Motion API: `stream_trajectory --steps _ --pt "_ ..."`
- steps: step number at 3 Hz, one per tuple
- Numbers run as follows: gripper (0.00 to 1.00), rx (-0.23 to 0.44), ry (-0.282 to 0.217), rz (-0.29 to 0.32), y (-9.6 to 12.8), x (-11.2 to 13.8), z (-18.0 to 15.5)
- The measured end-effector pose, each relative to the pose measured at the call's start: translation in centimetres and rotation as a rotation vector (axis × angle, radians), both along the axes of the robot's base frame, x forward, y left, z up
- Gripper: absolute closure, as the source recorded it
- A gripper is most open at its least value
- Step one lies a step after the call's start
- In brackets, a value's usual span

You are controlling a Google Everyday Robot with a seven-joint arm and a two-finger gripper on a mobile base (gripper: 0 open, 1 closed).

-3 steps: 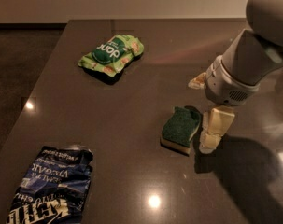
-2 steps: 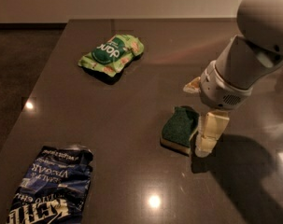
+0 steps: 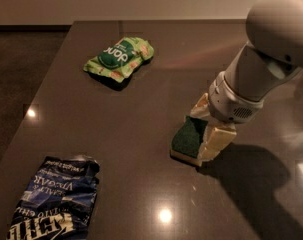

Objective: Pick sponge

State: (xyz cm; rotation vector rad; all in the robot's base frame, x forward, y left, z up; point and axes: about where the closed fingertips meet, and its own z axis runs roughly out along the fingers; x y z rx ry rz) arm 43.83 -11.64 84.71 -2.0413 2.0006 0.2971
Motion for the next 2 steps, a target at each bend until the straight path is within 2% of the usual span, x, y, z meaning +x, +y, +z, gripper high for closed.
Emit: stream_trajectory --steps 2 --pt "0.85 0.024 -0.008 0.002 0.18 -0.06 1.17"
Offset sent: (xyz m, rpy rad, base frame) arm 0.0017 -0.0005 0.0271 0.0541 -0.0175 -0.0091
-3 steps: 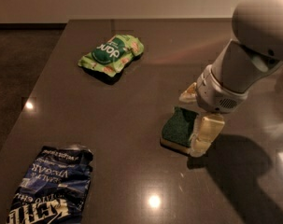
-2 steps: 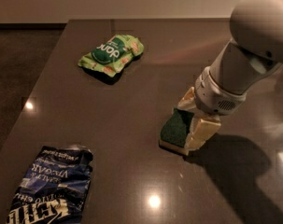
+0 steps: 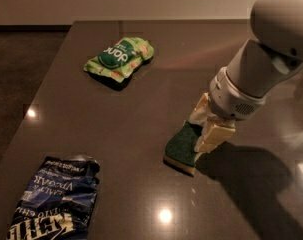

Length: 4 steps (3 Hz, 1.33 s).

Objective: Pick sponge

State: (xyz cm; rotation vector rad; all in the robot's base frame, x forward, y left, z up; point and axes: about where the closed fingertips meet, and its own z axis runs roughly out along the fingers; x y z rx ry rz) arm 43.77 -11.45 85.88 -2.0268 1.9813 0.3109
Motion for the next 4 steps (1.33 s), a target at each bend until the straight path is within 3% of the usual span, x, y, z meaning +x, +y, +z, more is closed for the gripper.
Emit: stream_trajectory --steps 1,4 --pt "1.0 0.025 -0.015 -0.002 0.0 0.2 1.5" --pt "1.0 0.142 -0.057 0.006 -0.5 1.3 9.7"
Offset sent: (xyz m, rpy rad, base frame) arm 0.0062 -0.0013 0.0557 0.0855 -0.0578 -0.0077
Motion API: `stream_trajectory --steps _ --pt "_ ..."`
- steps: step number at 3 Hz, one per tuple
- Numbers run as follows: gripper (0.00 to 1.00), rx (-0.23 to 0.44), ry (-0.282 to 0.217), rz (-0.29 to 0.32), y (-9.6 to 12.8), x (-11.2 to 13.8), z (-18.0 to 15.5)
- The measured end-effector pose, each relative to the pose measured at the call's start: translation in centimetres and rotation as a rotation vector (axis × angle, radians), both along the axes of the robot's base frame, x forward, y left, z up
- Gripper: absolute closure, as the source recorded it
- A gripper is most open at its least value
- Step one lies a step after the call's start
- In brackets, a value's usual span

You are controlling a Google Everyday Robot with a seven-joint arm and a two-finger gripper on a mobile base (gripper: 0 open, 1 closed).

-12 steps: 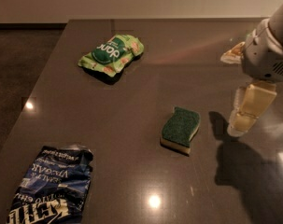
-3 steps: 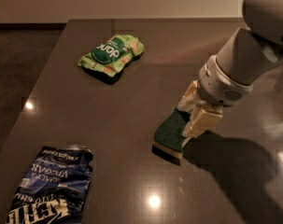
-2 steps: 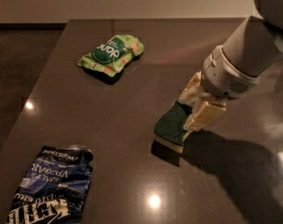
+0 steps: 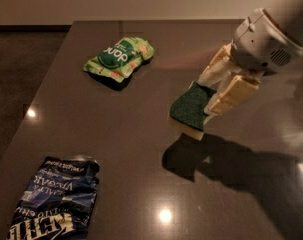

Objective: Pick sponge

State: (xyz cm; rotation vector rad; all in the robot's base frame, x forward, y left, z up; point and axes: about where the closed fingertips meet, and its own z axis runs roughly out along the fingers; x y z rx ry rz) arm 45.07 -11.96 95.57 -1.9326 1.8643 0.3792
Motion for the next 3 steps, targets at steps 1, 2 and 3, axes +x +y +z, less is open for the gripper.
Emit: stream_trajectory --steps 1,2,3 --pt "1.0 0.028 -0.051 0.021 0.16 0.64 4.54" --pt "1.0 0.031 -0.058 0.021 0.44 0.62 4.54" --pt "0.72 0.035 -0.071 0.018 0.72 0.88 4.69"
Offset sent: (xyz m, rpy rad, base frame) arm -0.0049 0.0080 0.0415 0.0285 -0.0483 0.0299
